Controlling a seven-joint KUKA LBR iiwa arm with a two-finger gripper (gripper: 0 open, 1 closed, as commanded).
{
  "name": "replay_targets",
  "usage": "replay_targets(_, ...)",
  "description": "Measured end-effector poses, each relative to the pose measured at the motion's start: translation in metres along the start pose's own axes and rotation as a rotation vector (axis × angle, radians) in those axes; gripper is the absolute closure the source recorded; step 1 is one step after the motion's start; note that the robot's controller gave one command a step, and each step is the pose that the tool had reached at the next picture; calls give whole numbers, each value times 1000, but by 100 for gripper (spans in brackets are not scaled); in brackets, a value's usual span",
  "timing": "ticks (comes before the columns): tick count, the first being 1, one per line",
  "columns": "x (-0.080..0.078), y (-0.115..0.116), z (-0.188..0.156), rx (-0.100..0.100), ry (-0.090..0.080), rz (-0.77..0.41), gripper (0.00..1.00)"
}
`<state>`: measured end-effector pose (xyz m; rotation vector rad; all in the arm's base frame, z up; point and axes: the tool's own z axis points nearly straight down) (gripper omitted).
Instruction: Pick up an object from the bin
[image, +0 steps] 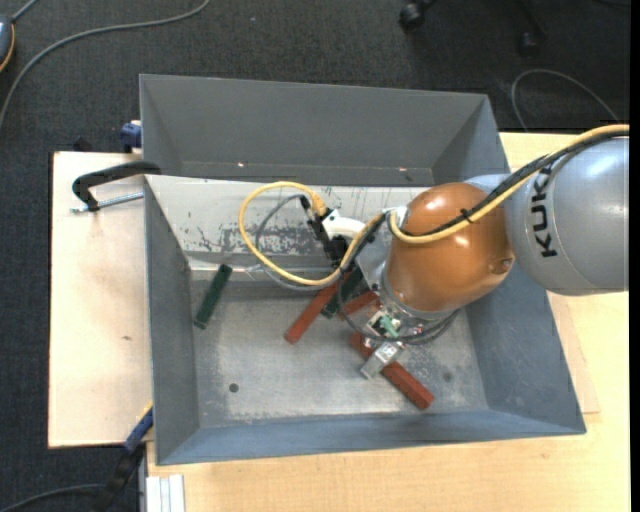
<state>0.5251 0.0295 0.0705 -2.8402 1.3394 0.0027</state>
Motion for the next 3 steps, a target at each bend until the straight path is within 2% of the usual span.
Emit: replay_targets(3,0,0,0,0,0,0,100)
